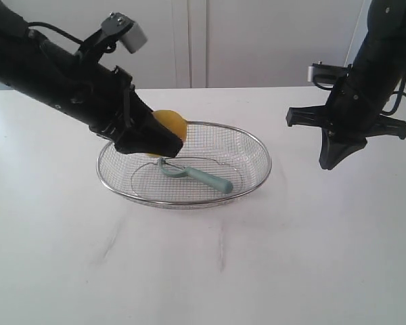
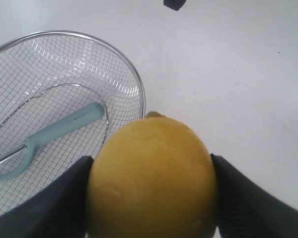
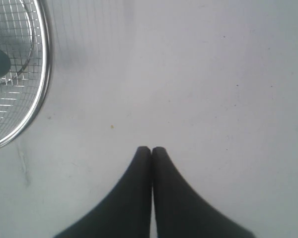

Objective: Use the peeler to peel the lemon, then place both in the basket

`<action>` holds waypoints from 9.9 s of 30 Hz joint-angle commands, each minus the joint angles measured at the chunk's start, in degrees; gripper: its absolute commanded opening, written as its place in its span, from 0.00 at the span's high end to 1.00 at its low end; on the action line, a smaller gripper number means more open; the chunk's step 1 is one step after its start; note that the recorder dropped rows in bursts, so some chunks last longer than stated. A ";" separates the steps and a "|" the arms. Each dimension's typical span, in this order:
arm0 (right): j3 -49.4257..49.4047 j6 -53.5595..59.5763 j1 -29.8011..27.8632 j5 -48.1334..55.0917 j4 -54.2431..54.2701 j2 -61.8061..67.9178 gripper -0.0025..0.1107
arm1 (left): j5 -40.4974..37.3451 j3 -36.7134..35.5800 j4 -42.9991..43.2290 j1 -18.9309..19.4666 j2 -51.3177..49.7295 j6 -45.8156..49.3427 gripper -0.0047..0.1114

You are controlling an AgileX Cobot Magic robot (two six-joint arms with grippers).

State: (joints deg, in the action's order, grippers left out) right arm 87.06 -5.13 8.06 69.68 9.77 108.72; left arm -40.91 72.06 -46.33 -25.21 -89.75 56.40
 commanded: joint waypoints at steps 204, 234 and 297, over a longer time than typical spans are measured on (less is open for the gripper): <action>0.16 -1.13 -0.25 0.28 -0.37 -0.62 0.98 | -27.08 31.30 36.59 13.61 -25.54 -53.65 0.96; 0.16 -1.13 -0.25 0.28 -0.37 -0.62 0.98 | -29.05 25.38 36.70 13.61 -14.27 -58.32 0.96; 0.16 -1.13 -0.25 0.28 -0.37 -0.62 0.98 | -18.68 -3.31 37.45 15.07 14.22 -57.64 0.96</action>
State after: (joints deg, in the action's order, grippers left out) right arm 87.06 -6.34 8.06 69.79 9.77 108.72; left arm -58.89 69.22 -8.54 -11.37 -77.41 -1.21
